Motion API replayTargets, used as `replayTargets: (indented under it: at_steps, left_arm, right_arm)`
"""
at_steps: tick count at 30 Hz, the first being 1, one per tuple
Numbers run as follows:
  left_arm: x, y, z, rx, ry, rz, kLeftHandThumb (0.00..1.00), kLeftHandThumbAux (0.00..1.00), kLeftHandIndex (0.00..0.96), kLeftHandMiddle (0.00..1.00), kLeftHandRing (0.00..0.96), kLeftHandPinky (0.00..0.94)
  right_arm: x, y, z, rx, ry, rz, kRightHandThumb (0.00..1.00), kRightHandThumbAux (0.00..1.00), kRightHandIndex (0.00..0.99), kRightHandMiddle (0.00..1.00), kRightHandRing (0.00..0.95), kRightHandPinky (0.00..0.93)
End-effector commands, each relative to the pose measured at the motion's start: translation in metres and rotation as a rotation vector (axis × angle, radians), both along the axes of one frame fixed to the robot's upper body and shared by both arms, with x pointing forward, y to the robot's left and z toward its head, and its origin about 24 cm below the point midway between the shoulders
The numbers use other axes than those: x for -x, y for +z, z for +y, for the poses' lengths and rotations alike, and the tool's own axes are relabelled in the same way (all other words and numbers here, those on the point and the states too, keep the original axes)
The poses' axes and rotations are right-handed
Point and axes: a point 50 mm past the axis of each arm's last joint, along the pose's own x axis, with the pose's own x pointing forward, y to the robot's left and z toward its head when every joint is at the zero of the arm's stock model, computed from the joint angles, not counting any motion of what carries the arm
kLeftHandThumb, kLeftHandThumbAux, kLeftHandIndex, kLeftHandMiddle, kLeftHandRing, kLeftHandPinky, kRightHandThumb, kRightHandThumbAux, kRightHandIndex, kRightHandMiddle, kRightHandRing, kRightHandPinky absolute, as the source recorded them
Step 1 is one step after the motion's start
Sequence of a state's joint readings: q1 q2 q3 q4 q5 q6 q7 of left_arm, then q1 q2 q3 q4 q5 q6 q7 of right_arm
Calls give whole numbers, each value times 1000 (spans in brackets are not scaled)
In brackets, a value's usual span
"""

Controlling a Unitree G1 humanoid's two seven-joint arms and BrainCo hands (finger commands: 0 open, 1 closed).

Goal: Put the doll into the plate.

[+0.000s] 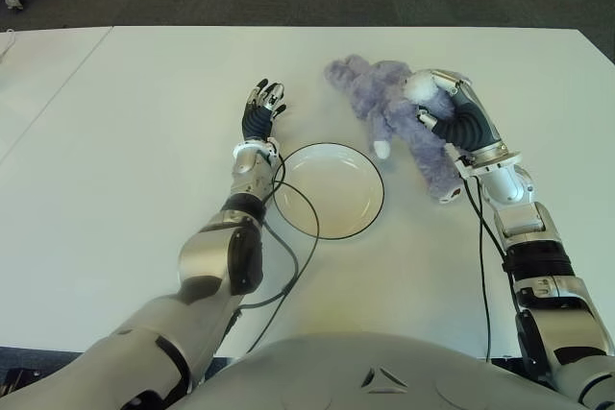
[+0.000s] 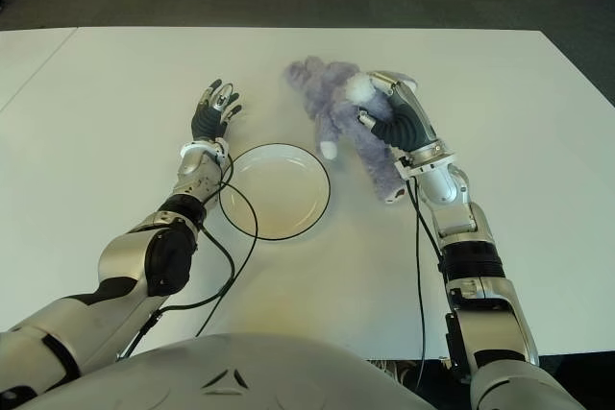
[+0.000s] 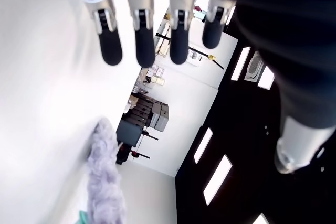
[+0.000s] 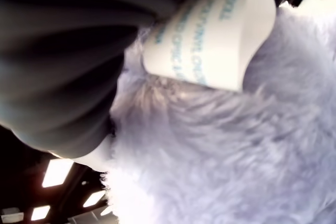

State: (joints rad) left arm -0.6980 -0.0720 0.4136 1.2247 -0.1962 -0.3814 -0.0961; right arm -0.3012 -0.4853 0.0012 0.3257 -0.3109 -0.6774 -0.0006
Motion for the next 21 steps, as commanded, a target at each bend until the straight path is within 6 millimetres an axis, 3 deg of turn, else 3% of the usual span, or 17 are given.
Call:
replayTargets:
  at_steps: [1, 21]
  left_arm:
    - [64, -78, -6, 57, -18, 376, 0, 622, 141, 185, 188, 207]
    - [65, -79, -5, 68, -14, 386, 0, 615, 138, 177, 174, 193]
  right_arm:
    - [-2, 21, 1, 10, 12, -90, 684, 728, 435, 877, 882, 880]
    - [2, 38, 9, 12, 52, -173, 682, 729, 435, 878, 883, 869]
